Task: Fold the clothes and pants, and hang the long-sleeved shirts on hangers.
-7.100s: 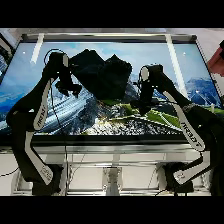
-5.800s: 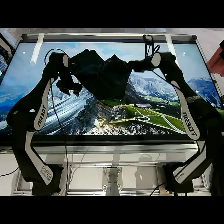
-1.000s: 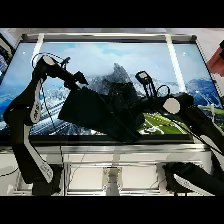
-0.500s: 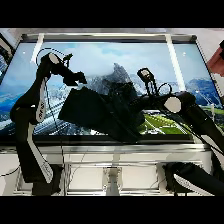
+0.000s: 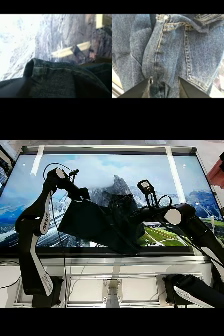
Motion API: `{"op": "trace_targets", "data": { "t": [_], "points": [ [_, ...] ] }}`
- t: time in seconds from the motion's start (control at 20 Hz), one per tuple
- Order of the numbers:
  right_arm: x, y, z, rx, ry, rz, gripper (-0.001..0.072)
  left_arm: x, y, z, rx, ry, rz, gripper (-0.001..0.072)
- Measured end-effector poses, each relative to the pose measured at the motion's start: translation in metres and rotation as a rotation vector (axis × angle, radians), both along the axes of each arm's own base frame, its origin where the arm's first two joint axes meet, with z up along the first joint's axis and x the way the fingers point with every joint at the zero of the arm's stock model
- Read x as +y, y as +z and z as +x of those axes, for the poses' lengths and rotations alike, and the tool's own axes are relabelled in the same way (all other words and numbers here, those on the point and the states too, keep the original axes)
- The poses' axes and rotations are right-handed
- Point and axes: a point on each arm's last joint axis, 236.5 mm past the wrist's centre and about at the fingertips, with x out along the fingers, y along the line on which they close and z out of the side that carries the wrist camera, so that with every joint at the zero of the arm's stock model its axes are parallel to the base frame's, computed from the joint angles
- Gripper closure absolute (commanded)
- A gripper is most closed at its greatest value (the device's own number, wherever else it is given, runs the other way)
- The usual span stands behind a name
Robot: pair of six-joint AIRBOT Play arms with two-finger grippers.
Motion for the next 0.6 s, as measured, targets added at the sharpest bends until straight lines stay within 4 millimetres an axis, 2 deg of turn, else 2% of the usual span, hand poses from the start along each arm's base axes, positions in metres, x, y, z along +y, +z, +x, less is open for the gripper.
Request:
{"op": "trace_targets", "data": {
  "t": [0.1,0.3,0.35,0.4,0.45,0.55,0.6],
  "points": [
    [0.0,0.0,0.001,-0.002,-0.001,0.001,0.0317,-0.004,-0.003,-0.002,0.006,-0.013,-0.007,0.0678],
    [0.002,0.007,0.01,-0.046,-0.015,0.021,0.0317,-0.015,0.008,-0.002,-0.018,-0.048,-0.061,0.0681],
    [0.002,0.011,0.017,-0.072,-0.029,0.031,0.0268,-0.014,0.017,0.0,-0.035,-0.046,-0.076,0.0681],
    [0.002,0.015,0.025,-0.091,-0.051,0.048,0.0145,-0.009,0.029,0.002,-0.054,-0.044,-0.082,0.0682],
    [-0.001,0.018,0.035,-0.1,-0.082,0.063,0.0105,-0.003,0.042,0.003,-0.074,-0.04,-0.086,0.0682],
    [-0.006,0.018,0.057,-0.072,-0.142,0.09,0.0025,0.018,0.082,0.005,-0.136,-0.024,-0.095,0.0681],
    [-0.006,0.017,0.066,-0.04,-0.156,0.096,0.0025,0.031,0.102,0.003,-0.165,-0.019,-0.093,0.0682]
  ]
}}
